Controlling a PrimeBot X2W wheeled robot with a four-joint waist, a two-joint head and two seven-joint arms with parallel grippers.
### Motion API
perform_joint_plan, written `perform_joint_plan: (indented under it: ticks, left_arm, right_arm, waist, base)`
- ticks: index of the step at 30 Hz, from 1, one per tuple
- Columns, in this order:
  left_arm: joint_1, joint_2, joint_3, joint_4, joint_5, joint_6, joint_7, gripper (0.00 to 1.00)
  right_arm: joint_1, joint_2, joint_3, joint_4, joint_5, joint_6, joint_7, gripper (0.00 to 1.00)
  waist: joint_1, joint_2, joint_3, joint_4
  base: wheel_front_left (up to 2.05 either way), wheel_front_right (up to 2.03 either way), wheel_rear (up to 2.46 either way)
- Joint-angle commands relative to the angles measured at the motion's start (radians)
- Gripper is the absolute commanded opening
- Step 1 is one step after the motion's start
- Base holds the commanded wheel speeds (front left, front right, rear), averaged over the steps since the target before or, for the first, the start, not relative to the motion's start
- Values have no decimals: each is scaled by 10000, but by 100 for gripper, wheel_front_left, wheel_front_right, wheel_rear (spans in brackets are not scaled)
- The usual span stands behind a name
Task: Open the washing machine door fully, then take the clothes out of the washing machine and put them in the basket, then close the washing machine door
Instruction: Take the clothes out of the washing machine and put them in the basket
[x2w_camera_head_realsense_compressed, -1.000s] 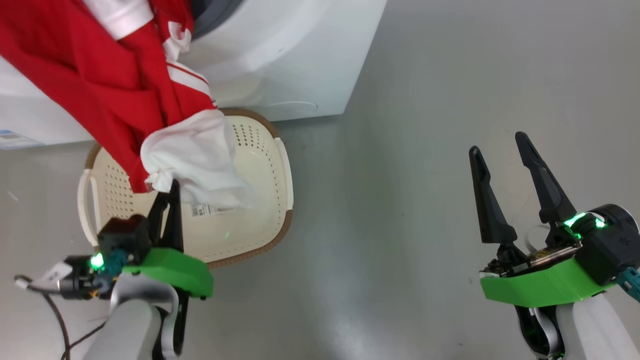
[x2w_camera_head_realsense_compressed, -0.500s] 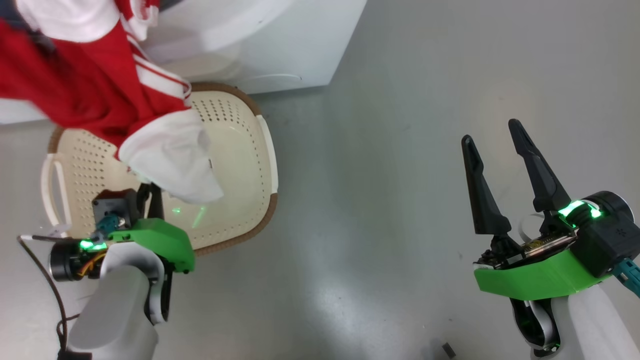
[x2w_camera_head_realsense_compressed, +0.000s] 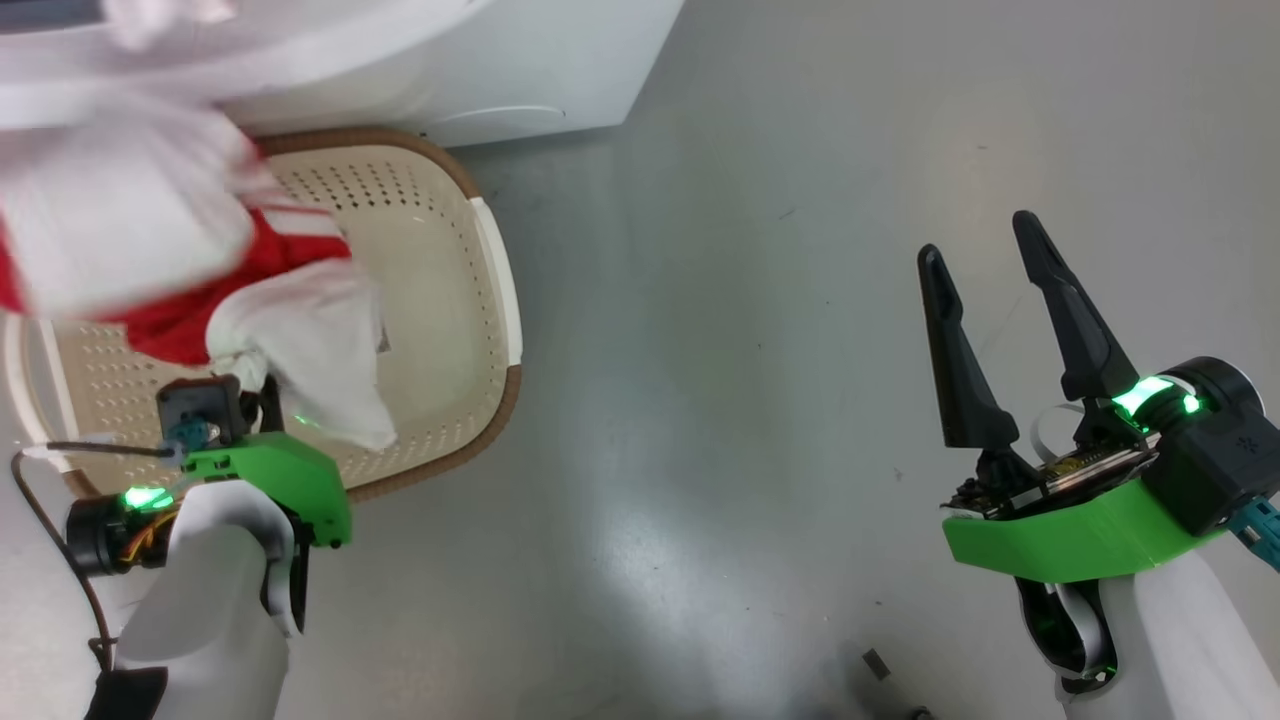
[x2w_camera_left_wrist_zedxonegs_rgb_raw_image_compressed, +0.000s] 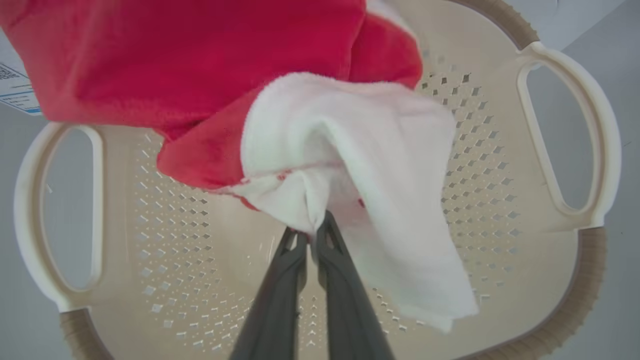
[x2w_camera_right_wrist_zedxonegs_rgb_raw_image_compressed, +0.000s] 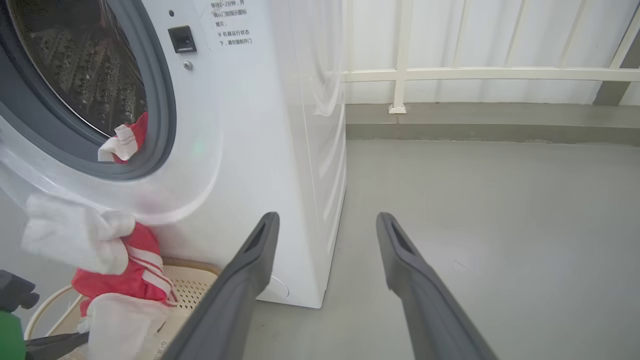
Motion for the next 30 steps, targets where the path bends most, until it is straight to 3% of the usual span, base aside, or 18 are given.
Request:
perform_joint_plan:
  ticks: [1, 5, 7, 8, 10, 13, 15, 17, 19, 20, 22, 30]
  left_arm:
    - [-96, 271, 242, 57, -40, -33, -120, 0]
    - [-224, 302, 332, 112, -23, 66, -121, 0]
    - [-255, 319, 390, 103, 3, 142, -122, 34]
    - [-255, 319, 406, 135, 15, 156, -122, 37]
    - [-267, 318, 442, 162, 33, 163, -122, 41]
    - [-254, 348, 485, 208, 71, 158, -123, 39]
    - [-252, 362, 495, 226, 107, 134, -123, 31]
    - [-258, 362, 515, 211, 139, 129, -123, 31]
    - [-260, 351, 539, 193, 165, 137, -123, 38]
    - [-261, 350, 551, 180, 182, 145, -123, 44]
    - [-254, 359, 584, 164, 205, 155, -123, 98]
    - [-230, 292, 662, 65, 264, 42, -123, 100]
  right_arm:
    - [-75, -22, 272, -208, 138, 62, -63, 100]
    - [-123, -22, 276, -208, 148, 62, -63, 100]
    - [-146, -22, 279, -202, 153, 62, -63, 100]
    - [-157, -22, 283, -198, 153, 62, -63, 100]
    - [-169, -22, 286, -188, 152, 62, -63, 100]
    - [-183, -22, 302, -179, 164, 62, -63, 100]
    - [-186, -22, 305, -181, 170, 62, -63, 100]
    - [-181, -22, 296, -178, 176, 62, -63, 100]
    - [-181, -22, 293, -169, 196, 62, -63, 100]
    - [-185, -22, 301, -163, 206, 62, -63, 100]
    - [-204, -22, 326, -146, 222, 62, -63, 100]
    - [-177, -22, 359, -20, 270, 62, -63, 100]
  waist:
    - [0, -1, 99, -64]
    - [0, -1, 187, -97]
    - [0, -1, 225, -116]
    - [0, -1, 239, -125]
    - [0, -1, 260, -139]
    - [0, -1, 293, -169]
    - [0, -1, 314, -178]
    - [0, -1, 331, -170]
    - [0, -1, 342, -159]
    - [0, -1, 344, -157]
    - [0, -1, 340, -158]
    - [0, -1, 107, -146]
  base:
    - [0, 0, 0]
    - [0, 0, 0]
    - [0, 0, 0]
    - [0, 0, 0]
    - [0, 0, 0]
    - [0, 0, 0]
    - [0, 0, 0]
    - [0, 0, 0]
    - [0, 0, 0]
    - [0, 0, 0]
    - [0, 0, 0]
    - [0, 0, 0]
